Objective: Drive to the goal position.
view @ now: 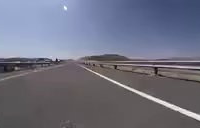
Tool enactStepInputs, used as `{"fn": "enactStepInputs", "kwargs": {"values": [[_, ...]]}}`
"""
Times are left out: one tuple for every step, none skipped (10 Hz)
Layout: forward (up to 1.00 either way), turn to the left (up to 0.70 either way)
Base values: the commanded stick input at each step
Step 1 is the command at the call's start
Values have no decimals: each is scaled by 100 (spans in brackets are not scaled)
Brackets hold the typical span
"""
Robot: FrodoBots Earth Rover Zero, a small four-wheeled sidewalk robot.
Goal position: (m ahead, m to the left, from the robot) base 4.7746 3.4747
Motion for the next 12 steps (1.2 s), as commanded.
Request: {"fn": "enactStepInputs", "kwargs": {"values": [[100, -27], [100, -19], [100, -8], [100, 0], [100, 0], [100, 0], [100, 0], [100, 0], [100, 0], [100, 0], [100, 0], [100, 0]]}}
